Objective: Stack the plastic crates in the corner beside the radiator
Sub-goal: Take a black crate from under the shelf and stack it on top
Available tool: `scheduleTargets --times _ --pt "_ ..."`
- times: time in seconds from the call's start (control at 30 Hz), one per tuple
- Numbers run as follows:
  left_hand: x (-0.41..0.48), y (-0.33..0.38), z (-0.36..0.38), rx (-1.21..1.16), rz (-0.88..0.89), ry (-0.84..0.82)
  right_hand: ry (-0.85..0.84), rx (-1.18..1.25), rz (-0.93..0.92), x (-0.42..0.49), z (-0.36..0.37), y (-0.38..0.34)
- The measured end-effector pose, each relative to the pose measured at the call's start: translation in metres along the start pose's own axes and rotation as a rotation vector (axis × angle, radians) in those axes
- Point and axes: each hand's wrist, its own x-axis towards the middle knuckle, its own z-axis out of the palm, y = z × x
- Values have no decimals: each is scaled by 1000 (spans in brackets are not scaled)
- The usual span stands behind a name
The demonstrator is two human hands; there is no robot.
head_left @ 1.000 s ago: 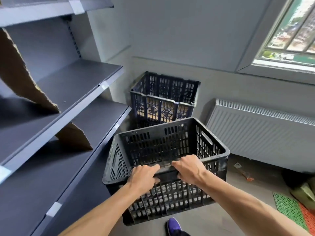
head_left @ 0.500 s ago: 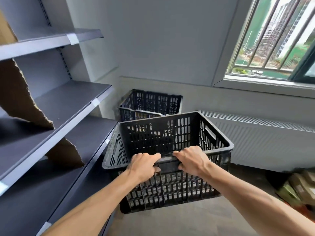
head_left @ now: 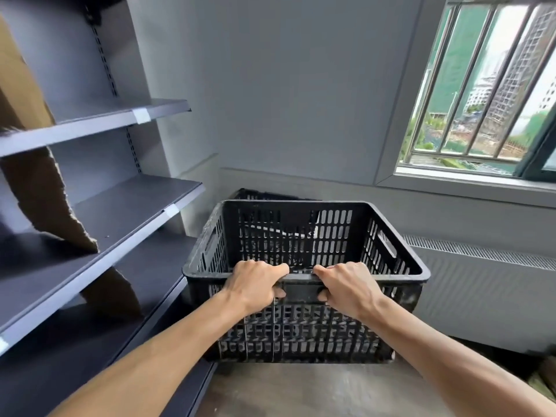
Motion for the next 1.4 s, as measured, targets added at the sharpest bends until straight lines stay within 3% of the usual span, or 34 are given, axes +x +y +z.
scheduleTargets --times 0.43,1.07,1.4 --pt "98 -33 -30 139 26 160 132 -41 1 71 -35 63" --pt "251 -226 -5 137 160 189 144 -106 186 284 -16 70" --pt "310 -281 20 133 184 187 140 -135 203 361 5 94"
